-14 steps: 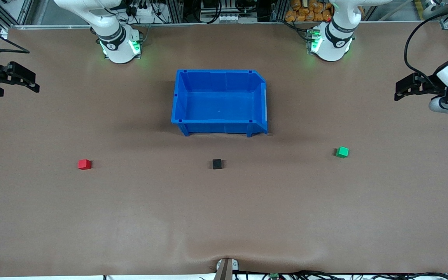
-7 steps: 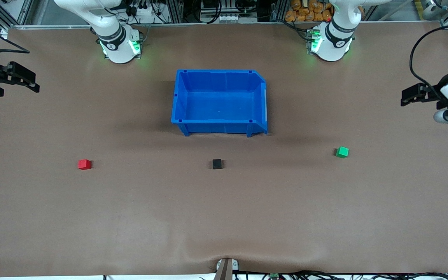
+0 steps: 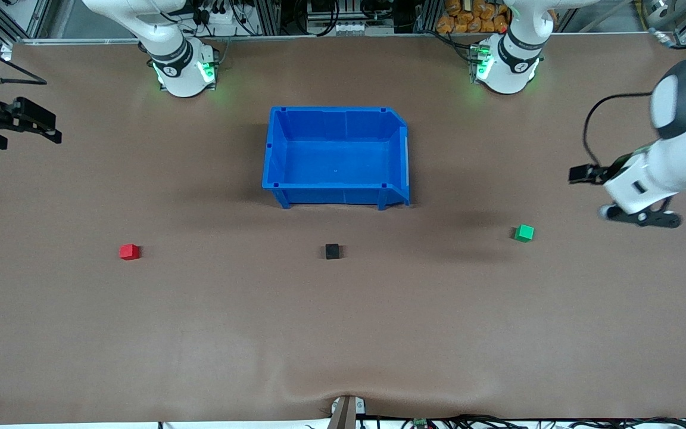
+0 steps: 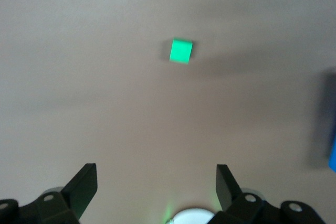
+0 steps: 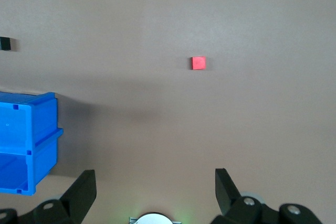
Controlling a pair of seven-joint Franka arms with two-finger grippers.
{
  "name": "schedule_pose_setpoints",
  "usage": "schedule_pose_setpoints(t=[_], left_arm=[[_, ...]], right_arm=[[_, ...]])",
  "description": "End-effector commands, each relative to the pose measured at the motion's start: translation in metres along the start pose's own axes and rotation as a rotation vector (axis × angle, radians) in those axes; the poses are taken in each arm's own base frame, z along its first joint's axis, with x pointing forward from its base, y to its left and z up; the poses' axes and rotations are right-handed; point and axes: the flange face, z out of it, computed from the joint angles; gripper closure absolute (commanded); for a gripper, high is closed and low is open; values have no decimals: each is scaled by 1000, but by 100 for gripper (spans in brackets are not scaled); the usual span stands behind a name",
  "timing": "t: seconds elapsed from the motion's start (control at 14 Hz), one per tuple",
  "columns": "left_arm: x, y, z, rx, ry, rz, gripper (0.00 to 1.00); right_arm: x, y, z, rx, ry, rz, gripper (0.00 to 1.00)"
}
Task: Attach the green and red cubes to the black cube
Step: 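Lower the left gripper to the green cube while the right gripper reaches red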
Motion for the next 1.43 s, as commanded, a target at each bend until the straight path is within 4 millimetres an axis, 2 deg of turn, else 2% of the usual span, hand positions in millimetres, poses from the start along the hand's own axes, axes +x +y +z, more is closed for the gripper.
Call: schedule_pose_setpoints(t=[0.0,0.14,0.21,0.29,0.43,0.57,0.64,0.86,1.0,1.14,1.36], left_arm=[[-4,2,35,-17,80,-25,0],[-2,0,69,-38,125,-41,0],[-5,2,86,-38,140,-41,0],[-10,4,103,-38,148,-40,0],[-15,7,130,-36,176,-38,0],[-13,9,153,-35,193,-18,0],[-10,8,161,-37,191,-13,0],[5,12,185,-35,234,-4,0],[14,16,204,-27,259,20,0],[28,14,214,5,277,147,0],[32,16,229,3,257,189,0]], right_arm=[[14,2,8,-16,-23,10,0],[18,7,14,-14,-26,17,0],[29,11,31,-15,-53,22,0],[44,16,56,-5,-106,29,0],[49,54,76,17,-136,95,0],[60,84,118,35,-212,127,0],[63,90,129,39,-230,138,0],[83,96,183,48,-296,142,0],[95,102,226,50,-350,148,0],[112,117,294,59,-356,129,0],[134,116,358,46,-274,83,0]])
